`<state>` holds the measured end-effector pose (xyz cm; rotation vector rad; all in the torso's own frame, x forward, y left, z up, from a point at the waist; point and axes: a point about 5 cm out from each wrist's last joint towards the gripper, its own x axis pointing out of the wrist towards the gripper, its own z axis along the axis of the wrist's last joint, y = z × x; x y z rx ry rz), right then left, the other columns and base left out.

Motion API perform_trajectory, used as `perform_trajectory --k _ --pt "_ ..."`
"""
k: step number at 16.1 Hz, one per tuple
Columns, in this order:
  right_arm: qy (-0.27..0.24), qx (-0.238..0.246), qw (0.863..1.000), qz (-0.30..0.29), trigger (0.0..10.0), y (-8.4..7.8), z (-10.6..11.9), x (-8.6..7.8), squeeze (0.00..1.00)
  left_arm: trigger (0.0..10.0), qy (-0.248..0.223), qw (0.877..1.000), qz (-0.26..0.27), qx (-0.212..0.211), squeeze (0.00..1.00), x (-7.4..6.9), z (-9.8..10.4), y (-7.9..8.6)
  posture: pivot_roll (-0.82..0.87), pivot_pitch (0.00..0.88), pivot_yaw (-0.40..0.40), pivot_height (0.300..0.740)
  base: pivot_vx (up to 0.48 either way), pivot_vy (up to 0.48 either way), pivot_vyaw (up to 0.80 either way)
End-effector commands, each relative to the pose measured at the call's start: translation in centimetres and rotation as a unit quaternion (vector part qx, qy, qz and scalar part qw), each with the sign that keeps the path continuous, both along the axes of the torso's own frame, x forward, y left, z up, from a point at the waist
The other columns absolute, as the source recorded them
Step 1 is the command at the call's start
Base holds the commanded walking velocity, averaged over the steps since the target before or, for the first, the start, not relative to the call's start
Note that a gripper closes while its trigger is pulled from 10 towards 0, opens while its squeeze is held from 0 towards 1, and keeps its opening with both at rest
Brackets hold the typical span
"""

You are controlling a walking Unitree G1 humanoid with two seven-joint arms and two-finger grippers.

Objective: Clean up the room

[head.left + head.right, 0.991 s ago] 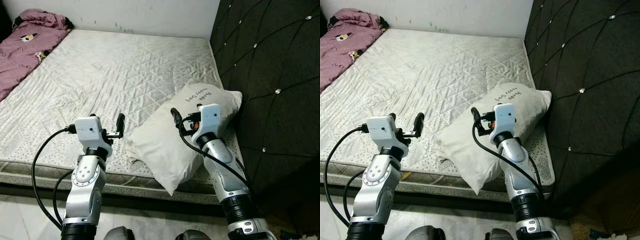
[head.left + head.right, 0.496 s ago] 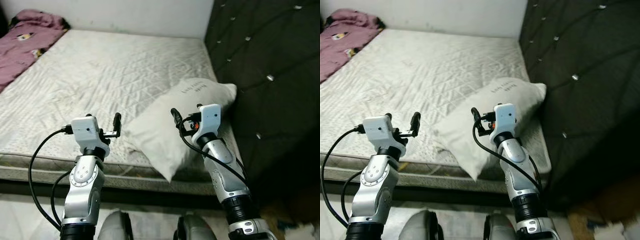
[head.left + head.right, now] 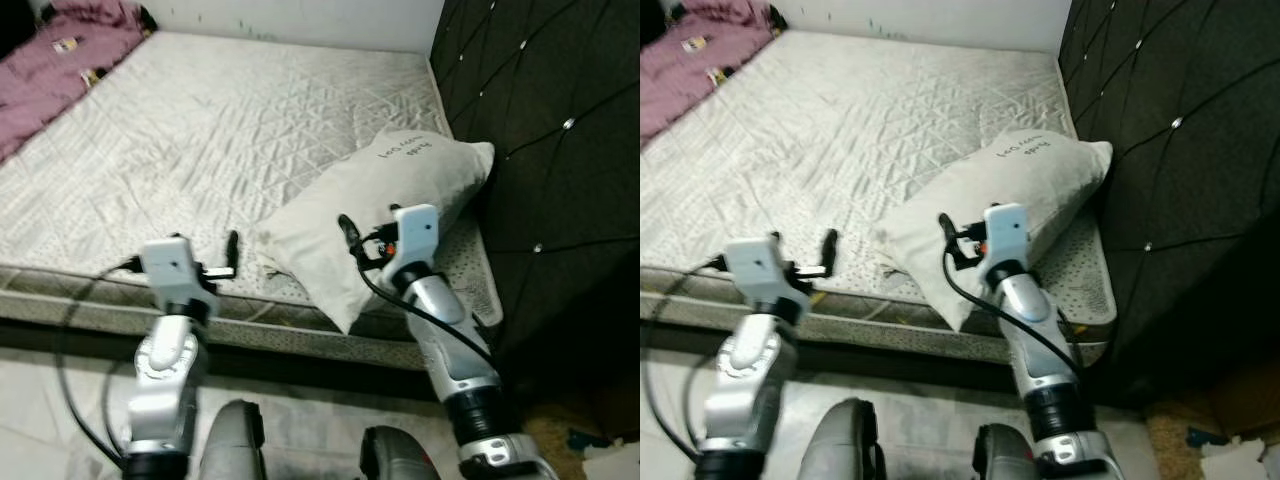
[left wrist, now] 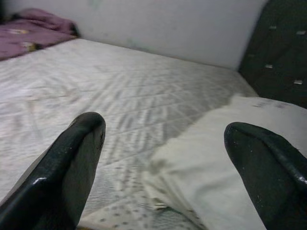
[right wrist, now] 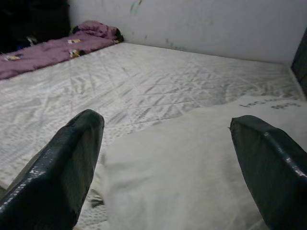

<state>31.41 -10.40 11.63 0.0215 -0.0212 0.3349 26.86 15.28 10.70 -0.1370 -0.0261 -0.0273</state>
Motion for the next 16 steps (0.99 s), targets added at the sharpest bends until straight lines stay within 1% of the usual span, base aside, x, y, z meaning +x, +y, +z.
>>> perform_trajectory --k 1,11,15,16 --pt "-0.005 0.0 1.0 0.001 10.0 0.01 0.32 0.13 0.0 10.0 -0.013 1.0 -0.004 0.002 0.0 0.08 0.51 0.13 -0.08 0.0 -0.029 0.661 0.412 0.0 0.0" --pt "-0.009 -0.001 1.0 0.005 10.0 0.16 0.46 0.23 0.0 10.0 -0.014 1.0 -0.015 0.001 0.0 0.12 0.52 -0.04 -0.08 0.0 -0.029 0.661 0.471 0.0 0.0" --pt "-0.008 -0.001 1.0 0.001 10.0 -0.02 0.38 0.23 0.0 10.0 -0.008 1.0 -0.025 -0.006 0.0 0.1 0.4 -0.34 -0.08 0.0 -0.028 0.661 0.357 0.0 0.0" --pt "-0.008 -0.001 1.0 0.002 10.0 0.04 0.37 0.2 0.0 10.0 -0.003 1.0 -0.021 -0.005 0.0 0.15 0.3 -0.33 -0.08 0.0 -0.028 0.661 0.0 0.0 0.0"
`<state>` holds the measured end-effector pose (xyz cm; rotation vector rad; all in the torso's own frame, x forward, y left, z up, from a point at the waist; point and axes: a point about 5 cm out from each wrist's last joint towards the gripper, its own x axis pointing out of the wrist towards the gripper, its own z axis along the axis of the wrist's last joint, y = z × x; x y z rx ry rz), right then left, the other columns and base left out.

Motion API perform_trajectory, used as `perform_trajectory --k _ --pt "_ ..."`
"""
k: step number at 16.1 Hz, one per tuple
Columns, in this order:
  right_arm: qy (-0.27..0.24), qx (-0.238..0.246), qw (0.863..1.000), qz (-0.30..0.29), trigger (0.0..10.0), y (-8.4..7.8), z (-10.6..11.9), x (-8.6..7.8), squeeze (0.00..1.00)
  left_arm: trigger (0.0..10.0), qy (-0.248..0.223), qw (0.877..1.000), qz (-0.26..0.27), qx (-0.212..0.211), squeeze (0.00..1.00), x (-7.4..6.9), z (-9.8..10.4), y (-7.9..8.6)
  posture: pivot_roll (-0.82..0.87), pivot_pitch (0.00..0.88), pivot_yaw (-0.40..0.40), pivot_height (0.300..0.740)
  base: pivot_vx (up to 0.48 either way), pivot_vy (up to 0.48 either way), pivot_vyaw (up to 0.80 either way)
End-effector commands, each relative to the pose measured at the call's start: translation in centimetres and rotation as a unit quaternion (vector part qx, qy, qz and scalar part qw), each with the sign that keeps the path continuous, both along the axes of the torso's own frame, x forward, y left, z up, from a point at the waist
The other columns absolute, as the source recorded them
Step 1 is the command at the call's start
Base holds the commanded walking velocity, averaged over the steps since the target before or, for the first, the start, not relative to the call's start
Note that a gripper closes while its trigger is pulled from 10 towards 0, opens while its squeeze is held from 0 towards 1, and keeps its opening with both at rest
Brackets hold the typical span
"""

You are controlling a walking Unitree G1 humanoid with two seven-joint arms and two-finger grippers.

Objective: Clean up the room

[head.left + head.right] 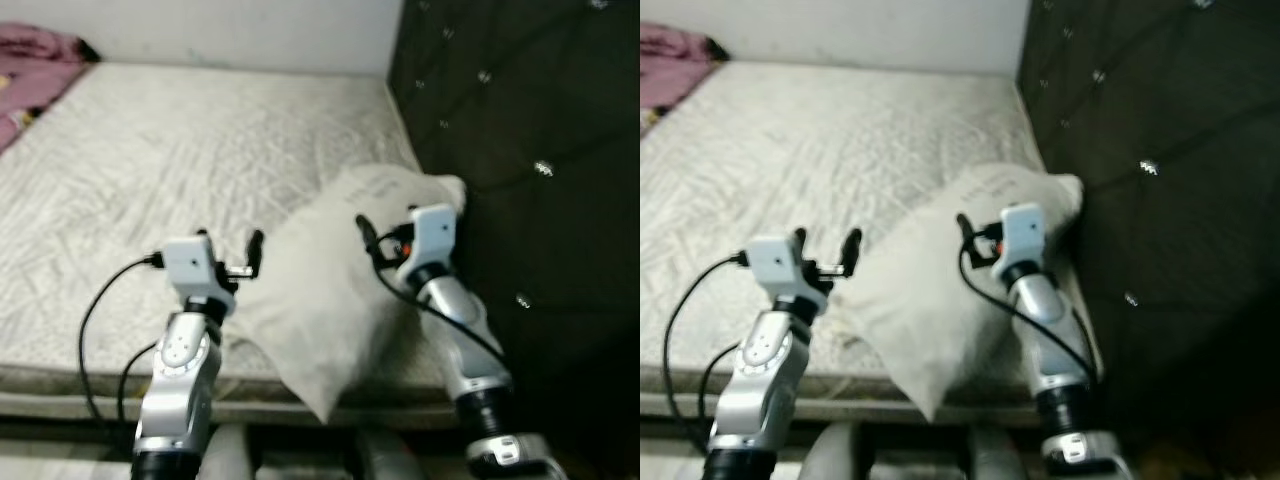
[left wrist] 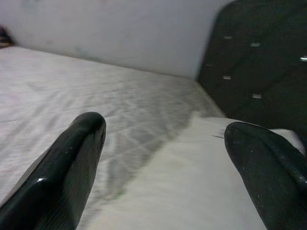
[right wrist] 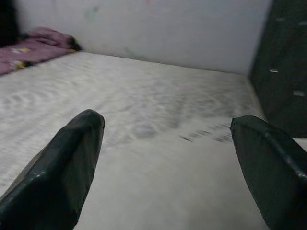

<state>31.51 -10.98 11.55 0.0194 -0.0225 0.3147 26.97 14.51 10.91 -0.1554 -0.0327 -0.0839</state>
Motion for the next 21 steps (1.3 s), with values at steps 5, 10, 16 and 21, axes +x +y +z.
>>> perform_trajectory --k 5,10,16,21 --pt "-0.003 0.001 1.0 0.016 10.0 0.5 0.1 -0.2 0.0 10.0 0.009 1.0 0.026 0.001 0.0 0.1 0.1 0.6 -0.08 0.0 -0.029 0.646 0.0 0.0 0.0" --pt "0.03 -0.019 0.999 0.038 10.0 1.2 -1.1 -0.4 0.0 10.0 0.018 0.998 0.053 0.013 0.0 -0.3 0.0 1.4 -0.07 0.008 -0.03 0.596 0.0 0.0 0.0" --pt "0.084 -0.066 0.989 0.101 10.0 2.1 -2.9 -0.6 0.0 10.0 0.064 0.986 0.141 0.069 0.0 -1.9 -0.5 4.0 -0.05 0.015 -0.03 0.586 0.0 0.0 0.0" --pt "0.112 -0.083 0.968 0.21 10.0 3.4 -3.4 -1.6 0.0 10.0 0.111 0.971 0.197 0.082 0.0 -4.7 -1.7 6.8 -0.01 0.023 -0.032 0.586 0.0 0.0 0.0"
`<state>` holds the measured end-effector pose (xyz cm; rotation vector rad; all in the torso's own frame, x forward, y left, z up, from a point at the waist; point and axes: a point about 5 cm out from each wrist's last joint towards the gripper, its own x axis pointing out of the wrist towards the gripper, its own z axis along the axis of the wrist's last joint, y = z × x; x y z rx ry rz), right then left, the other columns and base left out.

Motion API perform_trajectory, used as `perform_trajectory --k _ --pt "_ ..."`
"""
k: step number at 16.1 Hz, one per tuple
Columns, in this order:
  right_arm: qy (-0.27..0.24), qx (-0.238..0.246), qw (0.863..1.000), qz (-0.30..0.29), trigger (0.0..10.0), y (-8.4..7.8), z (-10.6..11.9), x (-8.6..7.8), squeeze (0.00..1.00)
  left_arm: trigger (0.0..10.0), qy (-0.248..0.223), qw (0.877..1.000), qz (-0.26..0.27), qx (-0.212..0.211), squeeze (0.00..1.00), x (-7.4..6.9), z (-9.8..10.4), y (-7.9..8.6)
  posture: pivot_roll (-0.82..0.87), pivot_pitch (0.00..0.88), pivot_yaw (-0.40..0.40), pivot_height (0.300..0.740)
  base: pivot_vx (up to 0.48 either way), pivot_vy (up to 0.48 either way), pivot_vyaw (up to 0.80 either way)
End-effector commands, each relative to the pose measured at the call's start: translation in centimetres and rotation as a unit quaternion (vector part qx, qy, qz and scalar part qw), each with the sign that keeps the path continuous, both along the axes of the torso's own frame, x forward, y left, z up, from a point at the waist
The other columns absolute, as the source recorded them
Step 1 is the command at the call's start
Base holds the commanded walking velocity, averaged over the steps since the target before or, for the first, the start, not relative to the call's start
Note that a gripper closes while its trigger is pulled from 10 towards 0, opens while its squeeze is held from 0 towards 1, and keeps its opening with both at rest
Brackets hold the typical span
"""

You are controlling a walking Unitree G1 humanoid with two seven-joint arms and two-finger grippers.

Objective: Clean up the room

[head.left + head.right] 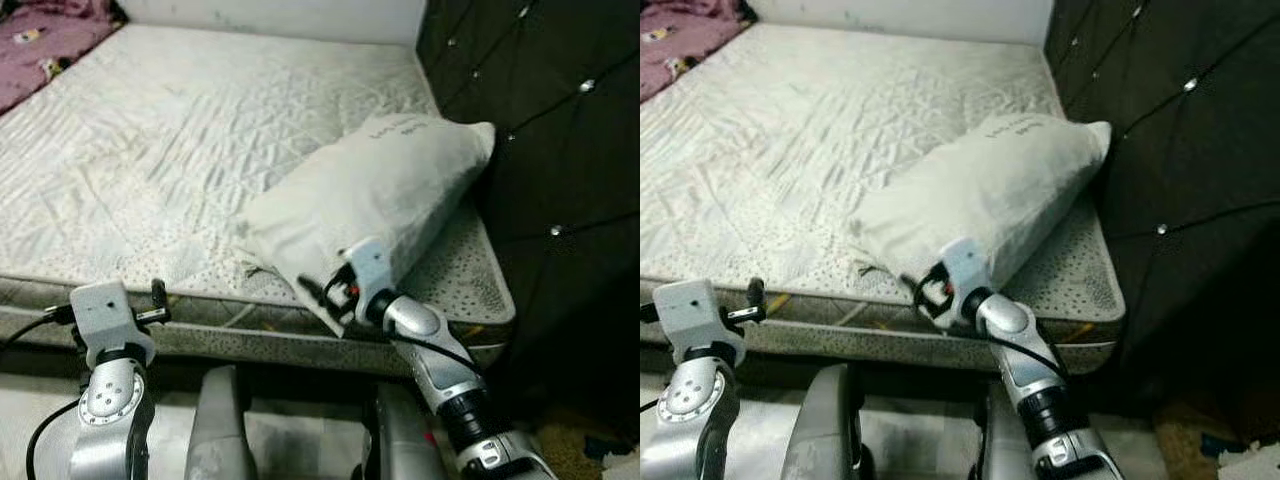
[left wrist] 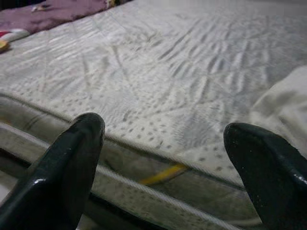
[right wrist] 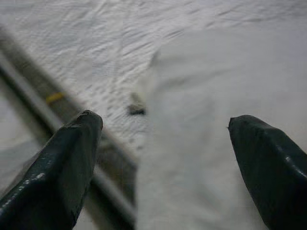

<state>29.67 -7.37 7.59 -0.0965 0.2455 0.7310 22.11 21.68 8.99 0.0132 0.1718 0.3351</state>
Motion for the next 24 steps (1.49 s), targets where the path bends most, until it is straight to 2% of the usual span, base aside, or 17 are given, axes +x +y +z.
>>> perform_trajectory --k 1,3,5,6,7,9,10,13,17,20,21,22,24 --pt "0.004 -0.009 1.0 0.017 10.0 0.0 0.4 0.2 0.0 10.0 0.006 1.0 0.001 0.004 0.0 0.0 0.2 -0.2 -0.01 0.021 -0.03 0.586 0.0 0.0 0.0" --pt "-0.016 -0.012 0.999 -0.028 10.0 -0.4 1.1 1.5 0.0 10.0 0.011 1.0 0.001 0.005 0.0 -0.1 0.3 -0.2 0.0 0.019 -0.024 0.586 0.0 0.0 0.0" --pt "-0.035 0.015 0.994 -0.103 10.0 -1.6 2.4 2.9 0.0 10.0 0.012 1.0 -0.002 0.007 0.0 -0.1 0.4 -0.2 0.0 0.018 -0.019 0.586 0.0 0.0 0.0" --pt "-0.042 0.025 0.992 -0.118 10.0 -2.0 2.7 3.2 0.0 10.0 0.009 1.0 -0.005 0.007 0.0 0.0 0.5 -0.2 0.0 0.018 -0.019 0.586 0.0 0.0 0.0" --pt "-0.055 0.004 0.988 -0.142 10.0 -2.9 2.7 3.4 0.0 10.0 0.01 1.0 -0.008 0.006 0.0 0.0 0.5 -0.2 0.0 0.016 -0.017 0.586 0.0 0.0 0.0" --pt "-0.051 -0.023 0.986 -0.154 10.0 -3.4 2.3 3.4 0.0 10.0 0.013 1.0 -0.017 0.003 0.0 0.1 0.5 -0.3 0.0 0.015 -0.016 0.586 0.0 0.0 0.0" --pt "-0.036 -0.046 0.983 -0.176 10.0 -3.8 1.8 3.4 0.0 10.0 0.017 1.0 -0.02 0.003 0.0 -0.1 0.5 -0.3 0.0 0.016 -0.015 0.586 0.0 0.0 0.0" --pt "0.021 -0.075 0.978 -0.193 10.0 -4.0 0.0 2.9 0.0 10.0 0.021 1.0 -0.022 0.002 0.0 0.0 0.5 -0.2 0.0 0.03 -0.013 0.586 0.0 0.0 0.0" --pt "0.087 -0.084 0.975 -0.185 10.0 -3.5 -1.4 1.6 0.0 10.0 0.025 0.999 -0.03 -0.008 0.0 -0.2 0.5 -0.4 0.0 0.055 -0.016 0.586 0.0 0.0 0.0" --pt "0.11 -0.081 0.974 -0.181 10.0 -3.1 -1.8 1.2 0.0 10.0 0.032 0.999 -0.033 -0.014 0.0 -0.6 0.5 -0.7 0.01 0.072 -0.014 0.586 0.0 0.0 0.0" --pt "0.123 -0.074 0.974 -0.177 4.1 -2.8 -1.9 1.0 0.0 10.0 0.037 0.998 -0.038 -0.018 0.0 -0.9 0.4 -0.9 0.01 0.086 -0.011 0.586 0.0 0.0 0.0" --pt "0.127 -0.054 0.974 -0.178 0.0 -2.3 -1.7 1.1 0.0 10.0 0.038 0.998 -0.041 -0.021 0.0 -1.1 0.5 -1.0 0.01 0.09 -0.009 0.586 0.0 0.0 0.0" --pt "0.116 -0.034 0.975 -0.186 0.0 -1.5 -0.9 1.6 0.0 10.0 0.039 0.998 -0.042 -0.022 0.0 -1.1 0.6 -1.0 0.02 0.098 -0.007 0.586 0.0 0.0 0.0"
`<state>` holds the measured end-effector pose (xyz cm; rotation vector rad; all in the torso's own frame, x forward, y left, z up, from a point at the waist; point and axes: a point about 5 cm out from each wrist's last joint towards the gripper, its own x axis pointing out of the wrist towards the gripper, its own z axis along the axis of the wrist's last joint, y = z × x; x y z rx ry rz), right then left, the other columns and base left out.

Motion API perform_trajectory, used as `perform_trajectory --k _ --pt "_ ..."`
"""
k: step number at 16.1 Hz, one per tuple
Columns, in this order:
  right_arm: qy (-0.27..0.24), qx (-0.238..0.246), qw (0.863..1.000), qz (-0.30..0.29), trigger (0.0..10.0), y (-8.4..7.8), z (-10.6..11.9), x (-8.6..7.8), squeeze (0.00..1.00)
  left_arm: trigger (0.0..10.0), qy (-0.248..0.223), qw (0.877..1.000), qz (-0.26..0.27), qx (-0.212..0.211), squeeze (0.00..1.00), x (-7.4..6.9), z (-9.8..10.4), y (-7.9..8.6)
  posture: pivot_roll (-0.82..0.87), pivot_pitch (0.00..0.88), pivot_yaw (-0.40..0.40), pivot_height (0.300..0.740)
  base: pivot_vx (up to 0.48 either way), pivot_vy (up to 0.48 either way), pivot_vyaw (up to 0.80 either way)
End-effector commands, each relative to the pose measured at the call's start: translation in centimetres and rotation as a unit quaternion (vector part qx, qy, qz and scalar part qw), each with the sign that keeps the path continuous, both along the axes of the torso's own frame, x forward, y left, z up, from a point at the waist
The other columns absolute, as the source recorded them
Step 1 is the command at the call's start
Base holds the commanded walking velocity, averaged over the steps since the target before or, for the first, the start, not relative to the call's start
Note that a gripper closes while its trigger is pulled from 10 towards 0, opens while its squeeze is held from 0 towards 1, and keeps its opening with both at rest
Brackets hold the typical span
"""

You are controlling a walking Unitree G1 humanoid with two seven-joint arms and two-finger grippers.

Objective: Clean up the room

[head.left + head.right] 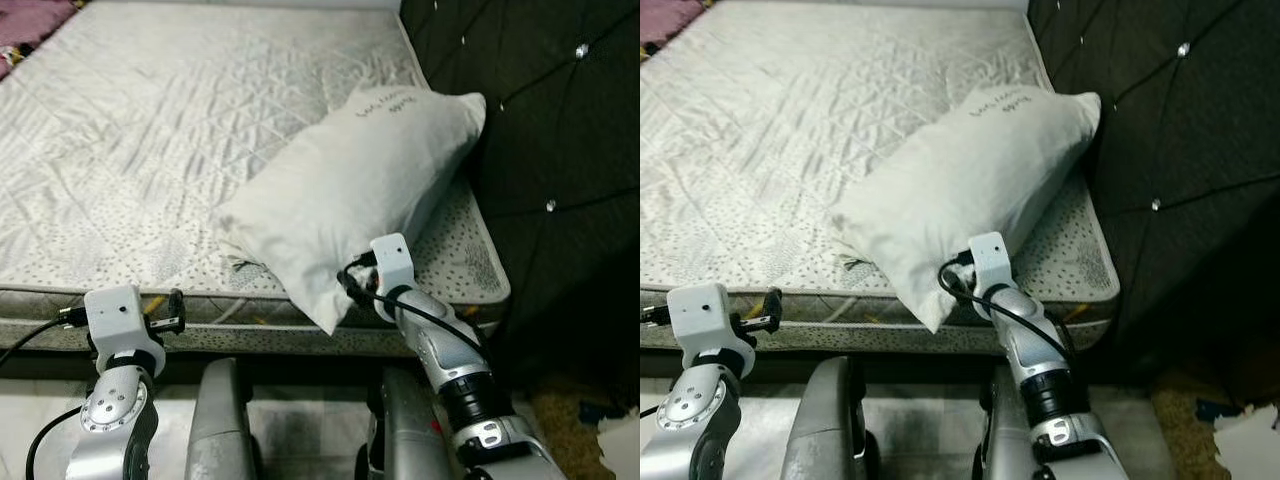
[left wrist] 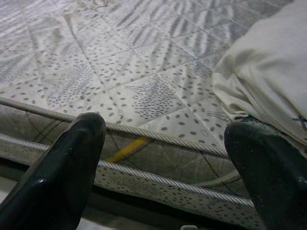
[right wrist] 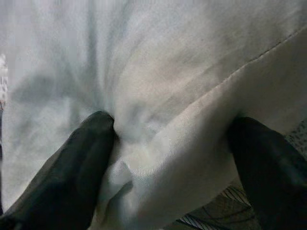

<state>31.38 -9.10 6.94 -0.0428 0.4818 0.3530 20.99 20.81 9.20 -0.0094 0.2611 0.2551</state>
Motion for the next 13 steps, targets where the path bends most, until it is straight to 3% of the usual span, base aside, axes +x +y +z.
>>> perform_trajectory --k 1,3,9,13 --pt "0.004 0.015 1.0 -0.006 0.0 0.7 0.1 0.3 0.0 10.0 -0.004 1.0 -0.005 0.0 0.0 0.1 0.4 -0.1 0.02 0.099 -0.006 0.586 0.0 0.0 0.0" --pt "-0.016 0.033 0.999 -0.024 0.0 1.9 1.3 1.6 0.0 10.0 -0.008 1.0 -0.006 0.0 0.0 0.3 0.7 -0.2 0.02 0.099 -0.006 0.586 0.0 0.0 0.0" --pt "-0.017 0.042 0.998 -0.045 0.0 2.1 1.7 2.8 0.0 10.0 -0.009 1.0 -0.001 -0.001 0.0 0.6 0.8 -0.1 0.03 0.089 -0.016 0.586 0.0 0.0 0.0" --pt "-0.039 0.019 0.995 -0.094 0.0 0.0 2.0 4.1 0.0 10.0 -0.016 1.0 -0.003 0.0 0.0 1.4 1.0 -0.1 0.02 0.066 -0.012 0.586 0.0 0.0 0.0"
